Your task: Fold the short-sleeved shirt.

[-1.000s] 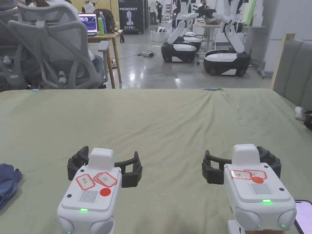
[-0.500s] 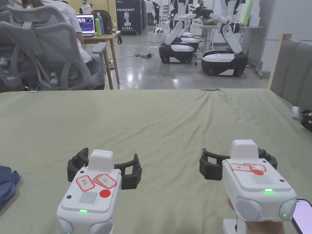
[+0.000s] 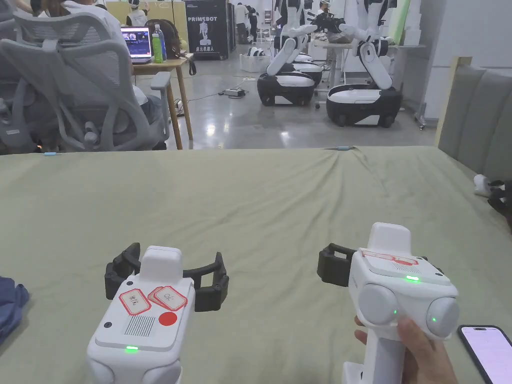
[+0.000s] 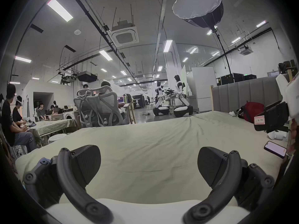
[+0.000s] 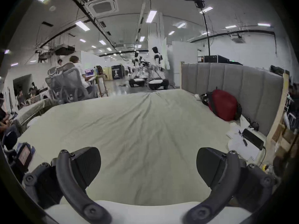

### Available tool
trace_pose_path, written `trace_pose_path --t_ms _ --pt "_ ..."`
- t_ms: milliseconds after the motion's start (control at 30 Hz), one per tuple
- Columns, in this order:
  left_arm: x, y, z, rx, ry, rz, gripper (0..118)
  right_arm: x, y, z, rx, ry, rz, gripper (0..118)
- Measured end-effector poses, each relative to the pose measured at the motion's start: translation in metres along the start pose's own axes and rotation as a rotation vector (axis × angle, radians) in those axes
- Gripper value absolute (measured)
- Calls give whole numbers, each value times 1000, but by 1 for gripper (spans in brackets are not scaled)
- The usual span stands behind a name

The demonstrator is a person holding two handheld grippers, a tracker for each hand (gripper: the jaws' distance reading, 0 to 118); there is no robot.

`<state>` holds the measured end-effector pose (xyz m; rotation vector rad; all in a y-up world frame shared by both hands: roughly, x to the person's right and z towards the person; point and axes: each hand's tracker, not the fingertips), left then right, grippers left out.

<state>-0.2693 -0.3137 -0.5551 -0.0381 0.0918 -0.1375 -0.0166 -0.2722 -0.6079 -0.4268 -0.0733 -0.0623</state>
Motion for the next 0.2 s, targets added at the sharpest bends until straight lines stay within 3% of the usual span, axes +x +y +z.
trace_pose_path --t_ms 100,200 --pt "-2 -1 -1 1 8 4 118 0 0 1 19 -63 -5 117" --pt "-3 0 -1 -5 6 12 118 7 -1 2 20 -18 -46 118"
